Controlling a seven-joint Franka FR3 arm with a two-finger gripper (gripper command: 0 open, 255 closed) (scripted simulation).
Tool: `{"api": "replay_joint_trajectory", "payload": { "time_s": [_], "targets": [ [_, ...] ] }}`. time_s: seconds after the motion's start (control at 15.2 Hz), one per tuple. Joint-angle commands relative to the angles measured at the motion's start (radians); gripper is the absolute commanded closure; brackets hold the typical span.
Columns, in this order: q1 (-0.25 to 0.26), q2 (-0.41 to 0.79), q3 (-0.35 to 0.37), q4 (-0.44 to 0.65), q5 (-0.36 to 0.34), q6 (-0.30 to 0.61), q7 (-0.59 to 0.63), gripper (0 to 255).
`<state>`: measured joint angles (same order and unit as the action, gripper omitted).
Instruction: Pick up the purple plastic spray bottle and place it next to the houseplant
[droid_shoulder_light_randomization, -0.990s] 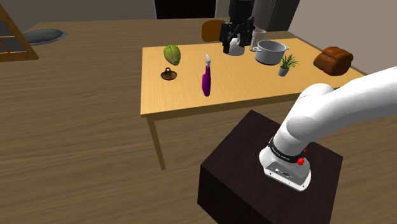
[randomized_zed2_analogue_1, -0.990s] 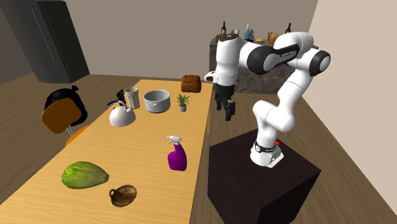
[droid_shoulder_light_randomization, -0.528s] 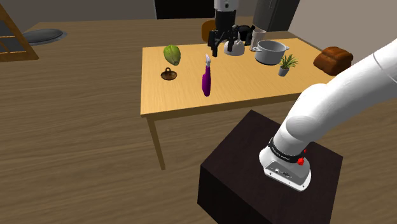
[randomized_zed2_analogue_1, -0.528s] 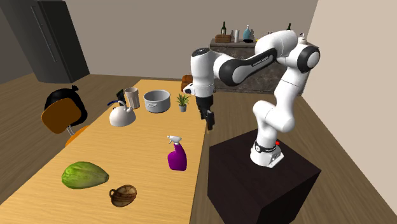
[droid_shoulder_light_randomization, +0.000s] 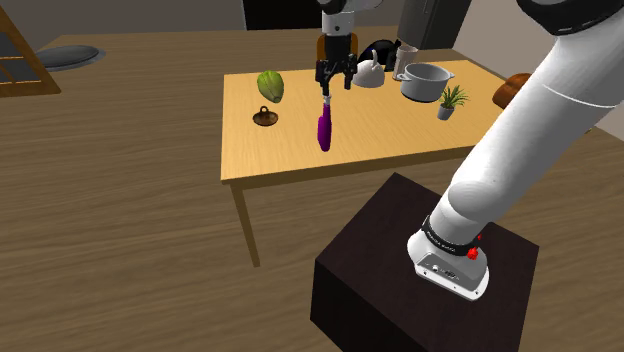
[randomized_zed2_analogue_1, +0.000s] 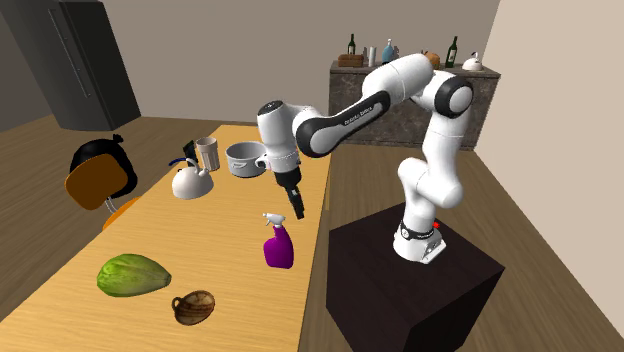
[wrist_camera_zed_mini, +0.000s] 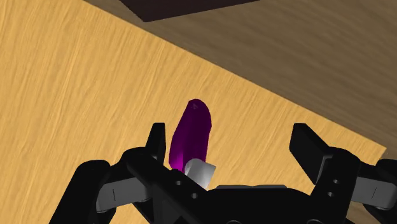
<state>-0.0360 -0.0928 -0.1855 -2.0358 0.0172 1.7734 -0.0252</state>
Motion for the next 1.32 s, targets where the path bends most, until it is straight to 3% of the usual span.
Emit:
{"api": "replay_joint_trajectory", "payload": {
  "time_s": [0.0,0.79,1.25],
  "targets": [
    [-0.004,0.088,-0.009,0.059,0.020,0.006,-0.017,0],
    [-0.099,0.625,-0.026,0.524,0.141,-0.064,-0.121,0],
    [-0.094,0.631,-0.022,0.448,0.146,0.015,-0.125,0]
  ]
}}
